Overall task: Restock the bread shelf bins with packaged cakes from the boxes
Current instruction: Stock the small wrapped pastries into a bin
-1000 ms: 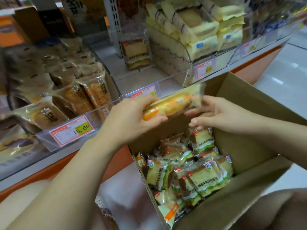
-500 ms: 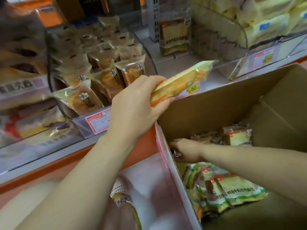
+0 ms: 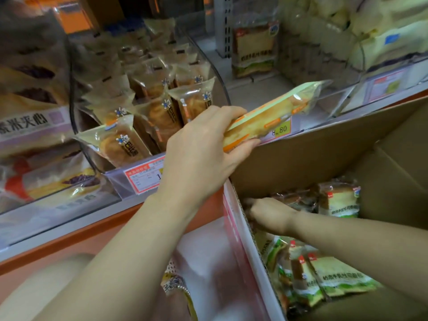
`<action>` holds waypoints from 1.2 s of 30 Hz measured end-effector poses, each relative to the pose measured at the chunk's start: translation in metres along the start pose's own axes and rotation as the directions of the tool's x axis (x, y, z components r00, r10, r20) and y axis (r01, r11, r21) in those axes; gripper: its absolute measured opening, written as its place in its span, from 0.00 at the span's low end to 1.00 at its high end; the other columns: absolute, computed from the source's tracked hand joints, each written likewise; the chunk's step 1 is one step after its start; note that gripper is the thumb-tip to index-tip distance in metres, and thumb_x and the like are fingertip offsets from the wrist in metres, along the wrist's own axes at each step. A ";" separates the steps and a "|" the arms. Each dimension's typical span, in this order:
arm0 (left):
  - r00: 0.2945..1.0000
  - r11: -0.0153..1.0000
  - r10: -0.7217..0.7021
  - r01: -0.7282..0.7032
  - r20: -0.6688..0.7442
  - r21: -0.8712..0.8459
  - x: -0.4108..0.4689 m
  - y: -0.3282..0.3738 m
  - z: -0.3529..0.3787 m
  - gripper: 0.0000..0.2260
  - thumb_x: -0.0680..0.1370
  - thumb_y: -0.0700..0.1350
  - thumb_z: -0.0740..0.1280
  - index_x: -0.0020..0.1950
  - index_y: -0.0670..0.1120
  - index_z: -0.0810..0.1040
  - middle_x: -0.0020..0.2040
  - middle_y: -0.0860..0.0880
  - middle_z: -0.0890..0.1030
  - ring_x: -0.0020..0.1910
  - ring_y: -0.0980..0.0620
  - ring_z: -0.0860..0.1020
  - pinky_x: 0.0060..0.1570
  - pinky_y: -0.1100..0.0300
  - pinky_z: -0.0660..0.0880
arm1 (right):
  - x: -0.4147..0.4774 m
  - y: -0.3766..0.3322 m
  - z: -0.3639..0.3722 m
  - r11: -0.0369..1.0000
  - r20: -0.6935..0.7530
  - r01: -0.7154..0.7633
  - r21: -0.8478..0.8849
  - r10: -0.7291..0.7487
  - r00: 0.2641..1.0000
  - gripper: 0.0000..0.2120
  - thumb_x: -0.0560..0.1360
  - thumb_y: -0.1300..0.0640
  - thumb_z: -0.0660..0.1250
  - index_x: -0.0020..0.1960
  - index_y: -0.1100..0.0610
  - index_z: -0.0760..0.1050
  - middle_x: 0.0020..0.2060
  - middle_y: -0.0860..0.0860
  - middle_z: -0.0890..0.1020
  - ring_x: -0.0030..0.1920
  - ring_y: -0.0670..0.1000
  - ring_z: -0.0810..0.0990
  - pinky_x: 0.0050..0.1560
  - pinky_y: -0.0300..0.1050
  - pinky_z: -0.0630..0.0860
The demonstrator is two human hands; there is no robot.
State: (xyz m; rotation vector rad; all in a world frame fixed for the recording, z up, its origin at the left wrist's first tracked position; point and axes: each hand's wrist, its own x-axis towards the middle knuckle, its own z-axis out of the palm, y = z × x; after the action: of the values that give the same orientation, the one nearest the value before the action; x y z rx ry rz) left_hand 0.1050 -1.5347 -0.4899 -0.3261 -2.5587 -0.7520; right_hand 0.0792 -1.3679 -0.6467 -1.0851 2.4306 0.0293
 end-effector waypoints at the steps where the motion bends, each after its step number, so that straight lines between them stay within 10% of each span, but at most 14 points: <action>1: 1.000 1.000 -0.003 0.003 -0.003 -0.007 0.000 0.001 0.000 0.18 0.73 0.58 0.67 0.59 0.53 0.77 0.52 0.56 0.80 0.52 0.53 0.78 0.46 0.50 0.76 | -0.009 0.005 -0.008 0.999 -0.039 0.012 0.034 -0.011 0.999 0.13 0.76 0.61 0.62 0.60 0.56 0.78 0.63 0.56 0.73 0.55 0.61 0.78 0.50 0.46 0.72; 7: 0.999 0.998 -0.014 0.010 -0.049 -0.067 -0.003 0.006 -0.012 0.18 0.72 0.58 0.67 0.59 0.54 0.77 0.52 0.57 0.79 0.52 0.55 0.77 0.47 0.52 0.76 | -0.083 0.013 -0.062 0.974 -0.288 -0.012 0.225 0.078 0.954 0.09 0.75 0.56 0.67 0.55 0.52 0.80 0.57 0.47 0.79 0.57 0.50 0.78 0.57 0.45 0.74; 13: 0.992 0.992 -0.035 0.020 -0.119 -0.121 -0.016 0.003 -0.033 0.18 0.73 0.57 0.68 0.60 0.52 0.77 0.50 0.61 0.75 0.51 0.56 0.77 0.49 0.54 0.76 | -0.149 -0.020 -0.132 0.872 -0.429 -0.071 0.484 0.307 0.849 0.07 0.73 0.54 0.72 0.37 0.45 0.77 0.28 0.33 0.78 0.33 0.34 0.77 0.34 0.29 0.69; 21: 0.977 0.980 -0.073 0.033 -0.199 -0.198 -0.036 -0.007 -0.075 0.19 0.73 0.51 0.72 0.62 0.49 0.78 0.51 0.58 0.77 0.49 0.59 0.74 0.46 0.66 0.70 | -0.178 -0.066 -0.208 0.920 -0.652 -0.084 0.382 0.333 0.682 0.07 0.74 0.50 0.69 0.41 0.53 0.81 0.38 0.50 0.83 0.42 0.48 0.80 0.45 0.44 0.75; 29: 0.895 0.962 -0.229 0.147 -0.383 -0.232 -0.042 -0.034 -0.113 0.16 0.74 0.49 0.72 0.60 0.48 0.78 0.49 0.56 0.78 0.48 0.56 0.75 0.46 0.62 0.68 | -0.128 -0.104 -0.266 0.971 -0.840 0.005 0.239 0.204 0.502 0.02 0.74 0.54 0.70 0.43 0.48 0.79 0.37 0.38 0.77 0.38 0.32 0.75 0.41 0.23 0.68; 36: 0.862 0.944 -0.270 0.149 -0.429 -0.293 -0.035 -0.044 -0.123 0.16 0.74 0.51 0.71 0.60 0.49 0.78 0.49 0.55 0.79 0.48 0.56 0.75 0.47 0.60 0.72 | -0.066 -0.099 -0.279 0.994 -0.780 -0.070 0.085 0.110 0.616 0.07 0.75 0.51 0.69 0.43 0.54 0.81 0.35 0.45 0.78 0.35 0.42 0.74 0.40 0.36 0.71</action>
State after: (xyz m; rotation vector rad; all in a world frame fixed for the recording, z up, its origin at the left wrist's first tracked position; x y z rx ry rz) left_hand 0.1641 -1.6432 -0.4345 0.0639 -2.0621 -1.0934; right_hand 0.0720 -1.4474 -0.3539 -1.0933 3.2396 -0.6031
